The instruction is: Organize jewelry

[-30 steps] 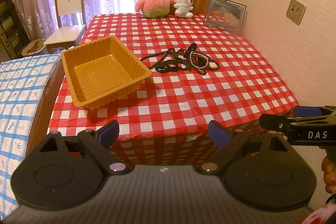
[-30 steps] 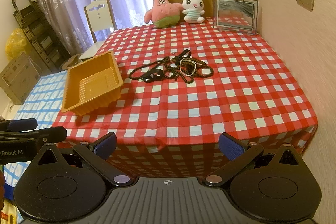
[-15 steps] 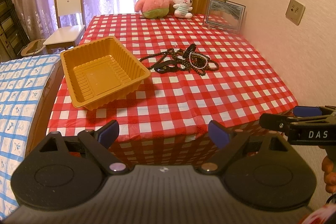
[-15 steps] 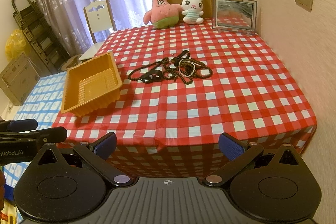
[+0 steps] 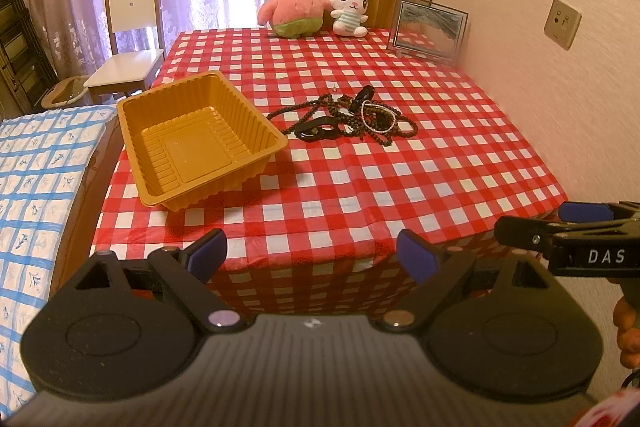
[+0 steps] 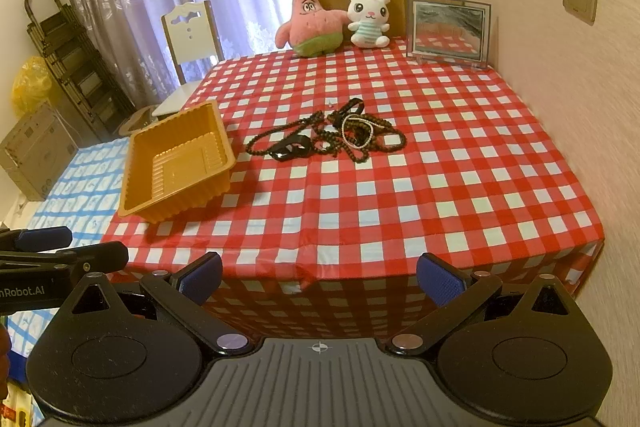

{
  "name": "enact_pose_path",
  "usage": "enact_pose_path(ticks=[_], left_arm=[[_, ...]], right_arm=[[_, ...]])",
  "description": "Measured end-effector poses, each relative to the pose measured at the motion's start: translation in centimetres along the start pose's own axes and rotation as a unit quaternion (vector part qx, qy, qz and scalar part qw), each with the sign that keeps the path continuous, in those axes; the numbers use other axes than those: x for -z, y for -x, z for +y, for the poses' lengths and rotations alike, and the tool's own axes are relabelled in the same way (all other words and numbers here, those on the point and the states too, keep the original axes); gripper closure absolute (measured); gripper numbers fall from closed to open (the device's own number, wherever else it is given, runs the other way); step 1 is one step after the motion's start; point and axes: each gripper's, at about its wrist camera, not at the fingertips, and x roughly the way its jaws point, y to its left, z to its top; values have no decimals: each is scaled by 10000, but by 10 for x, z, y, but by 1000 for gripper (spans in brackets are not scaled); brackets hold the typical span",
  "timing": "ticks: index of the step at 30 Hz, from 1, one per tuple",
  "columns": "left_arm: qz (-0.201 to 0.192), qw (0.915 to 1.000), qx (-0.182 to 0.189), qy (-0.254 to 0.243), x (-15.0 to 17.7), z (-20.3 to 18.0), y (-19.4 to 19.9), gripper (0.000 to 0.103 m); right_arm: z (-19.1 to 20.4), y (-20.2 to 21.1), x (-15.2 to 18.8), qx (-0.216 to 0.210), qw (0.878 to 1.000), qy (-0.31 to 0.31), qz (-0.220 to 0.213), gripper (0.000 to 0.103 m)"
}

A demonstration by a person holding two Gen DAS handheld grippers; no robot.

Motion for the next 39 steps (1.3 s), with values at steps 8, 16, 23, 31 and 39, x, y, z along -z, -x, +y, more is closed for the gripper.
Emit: enact_pose_path(ticks=[8,16,23,31,39], left_arm=[[-7,10000,-2,2,1,0,1,12],[-11,10000,-2,0,1,0,0,12],[-17,10000,-3,-2,2,0,1,12],[-13,10000,-6,3,2,1,0,12],[-12,10000,-27,32,-4,0,2,12]], right_arm=[[0,0,0,-5,10000,0,-1,0],[0,-1,0,-7,10000,9,-6,0],[0,-1,0,-10,10000,6,-5,0],[0,-2,0,-12,10000,10,-5,0],[0,-3,0,-30,10000,25,3,0]])
